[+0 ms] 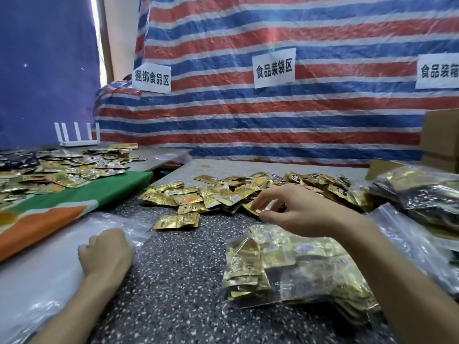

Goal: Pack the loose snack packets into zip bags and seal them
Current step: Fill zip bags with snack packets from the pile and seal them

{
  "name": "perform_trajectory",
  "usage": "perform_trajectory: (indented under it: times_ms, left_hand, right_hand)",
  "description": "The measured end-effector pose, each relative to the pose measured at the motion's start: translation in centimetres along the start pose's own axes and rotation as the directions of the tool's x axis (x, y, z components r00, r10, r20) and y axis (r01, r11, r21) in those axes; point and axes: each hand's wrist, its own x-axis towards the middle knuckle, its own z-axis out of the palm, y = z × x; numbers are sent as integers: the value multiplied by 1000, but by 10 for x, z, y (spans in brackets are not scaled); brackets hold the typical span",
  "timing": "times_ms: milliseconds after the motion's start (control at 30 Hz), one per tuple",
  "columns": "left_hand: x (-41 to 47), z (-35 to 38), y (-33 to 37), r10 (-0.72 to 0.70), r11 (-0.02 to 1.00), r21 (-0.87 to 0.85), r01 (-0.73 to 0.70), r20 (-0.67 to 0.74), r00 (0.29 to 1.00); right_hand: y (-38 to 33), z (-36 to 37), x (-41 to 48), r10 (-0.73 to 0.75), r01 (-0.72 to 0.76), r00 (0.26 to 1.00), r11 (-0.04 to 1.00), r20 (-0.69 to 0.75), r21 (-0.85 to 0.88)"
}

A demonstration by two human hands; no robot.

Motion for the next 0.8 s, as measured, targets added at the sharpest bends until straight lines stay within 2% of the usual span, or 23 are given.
perform_trajectory:
  times_ms: [100, 167, 333, 367, 433, 467, 533, 600, 667, 733, 800]
  left_hand:
    - [0, 6, 6, 5, 999, 50, -10, 96, 995]
    - [1, 9, 5, 4, 1000, 10, -5, 85, 996]
    - [0, -2, 8, -48, 977, -215, 14, -155, 987]
    - [-1, -8, 11, -47, 963, -271, -16, -223, 974]
    - [-11, -21, 24, 14, 896, -410, -168, -353, 936]
    - [-19, -29, 34, 67, 826, -492, -277, -402, 913]
    - [-39, -46, 61, 160, 597, -664, -450, -451, 878]
    - [-62, -61, 93, 228, 307, -815, -491, -438, 869]
    - [-82, -72, 125, 300, 95, -871, -481, -436, 849]
    - [-99, -78, 152, 400, -13, -864, -503, -466, 789]
    - [-110, -77, 171, 514, -73, -838, -541, -496, 700]
  right_hand:
    - [-1, 0, -2, 10, -10, 1000, 1000, 22, -2]
    - [-1, -1, -3, 16, -16, 1000, 1000, 23, 2]
    - [-4, -7, -4, 14, -14, 1000, 1000, -22, -4]
    - [-5, -7, -4, 14, -14, 999, 1000, -50, -2]
    - [-7, -9, -3, 20, -16, 991, 999, -130, 29]
    - [-8, -9, -2, 38, -25, 985, 997, -167, 75]
    - [-12, -11, -2, 126, -74, 974, 963, -188, 259]
    - [-17, -14, -4, 225, -137, 964, 875, -140, 464]
    - [-20, -18, -6, 294, -189, 952, 786, -88, 588]
    - [-21, -22, -7, 353, -235, 934, 735, -62, 636]
    - [-19, -25, -9, 397, -270, 915, 728, -68, 630]
